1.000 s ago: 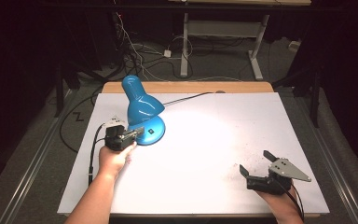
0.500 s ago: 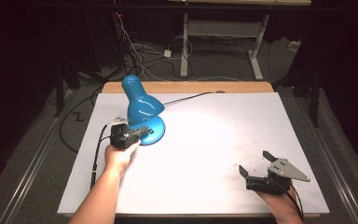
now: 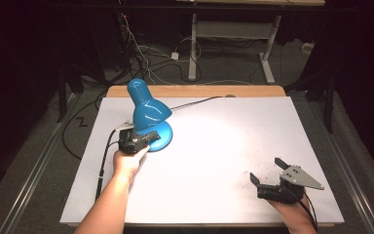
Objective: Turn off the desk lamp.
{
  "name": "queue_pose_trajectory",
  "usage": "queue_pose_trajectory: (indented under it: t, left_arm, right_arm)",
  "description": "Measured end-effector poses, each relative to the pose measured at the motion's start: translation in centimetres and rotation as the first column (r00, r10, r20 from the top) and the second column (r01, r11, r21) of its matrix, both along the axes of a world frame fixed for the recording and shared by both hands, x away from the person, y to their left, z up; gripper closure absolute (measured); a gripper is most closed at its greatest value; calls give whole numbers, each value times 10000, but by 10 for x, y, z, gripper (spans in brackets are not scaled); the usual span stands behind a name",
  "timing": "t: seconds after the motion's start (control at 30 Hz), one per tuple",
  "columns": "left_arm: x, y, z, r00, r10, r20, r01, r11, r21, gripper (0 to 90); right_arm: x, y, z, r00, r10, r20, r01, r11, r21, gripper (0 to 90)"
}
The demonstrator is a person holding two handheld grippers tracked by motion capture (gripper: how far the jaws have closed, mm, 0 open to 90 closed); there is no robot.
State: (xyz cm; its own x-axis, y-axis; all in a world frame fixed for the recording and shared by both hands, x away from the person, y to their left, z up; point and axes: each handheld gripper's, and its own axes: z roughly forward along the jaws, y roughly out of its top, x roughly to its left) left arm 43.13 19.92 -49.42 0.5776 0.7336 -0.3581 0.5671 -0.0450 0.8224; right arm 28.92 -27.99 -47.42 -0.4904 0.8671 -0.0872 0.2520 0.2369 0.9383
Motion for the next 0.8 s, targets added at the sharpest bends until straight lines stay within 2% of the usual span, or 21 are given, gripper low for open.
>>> queue_pose_trajectory:
  t: [0.4, 0.8]
  left_arm:
    - [1, -2, -2, 9999, 13, -112, -12, 10000, 94, 880]
    - [2, 0, -3, 9997, 31, -246, -33, 10000, -69, 881]
  right_arm:
    - [0, 0, 0, 10000, 12, 5, -12, 10000, 15, 8]
    - [0, 3, -1, 9999, 97, -48, -97, 9999, -54, 9]
